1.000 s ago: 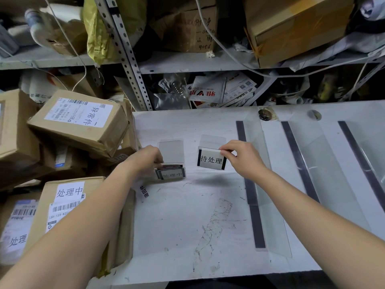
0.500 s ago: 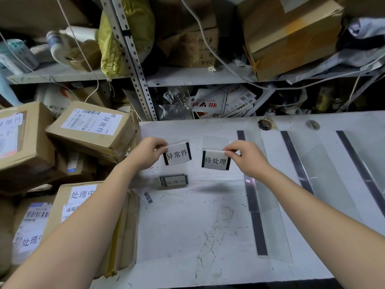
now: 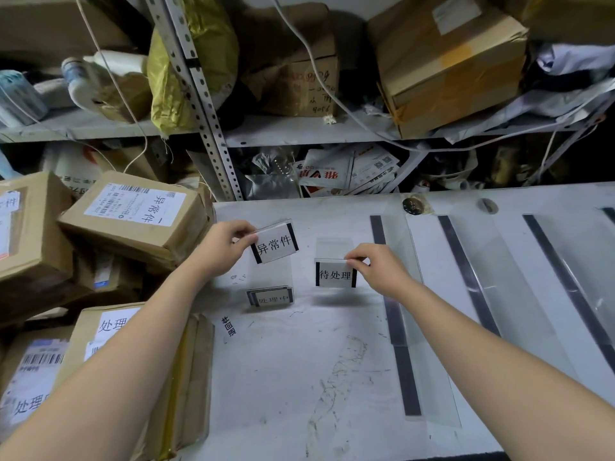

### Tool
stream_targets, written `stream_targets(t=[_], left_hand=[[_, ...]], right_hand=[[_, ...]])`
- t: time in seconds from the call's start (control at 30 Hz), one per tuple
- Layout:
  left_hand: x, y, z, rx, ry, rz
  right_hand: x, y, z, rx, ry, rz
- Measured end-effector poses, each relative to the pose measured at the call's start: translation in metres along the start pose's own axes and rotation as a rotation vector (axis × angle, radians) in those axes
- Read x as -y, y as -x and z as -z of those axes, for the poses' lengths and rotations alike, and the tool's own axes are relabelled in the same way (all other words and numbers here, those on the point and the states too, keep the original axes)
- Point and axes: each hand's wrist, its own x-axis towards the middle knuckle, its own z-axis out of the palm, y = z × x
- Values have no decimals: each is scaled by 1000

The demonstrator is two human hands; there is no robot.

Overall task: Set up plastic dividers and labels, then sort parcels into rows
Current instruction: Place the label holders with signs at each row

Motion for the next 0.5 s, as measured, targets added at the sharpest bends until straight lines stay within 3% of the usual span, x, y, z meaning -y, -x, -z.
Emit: stream_targets(t=[0.5], left_hand=[[-3,-21,-15,35,102,8]], right_hand=[[-9,4,-34,86,192,-102]])
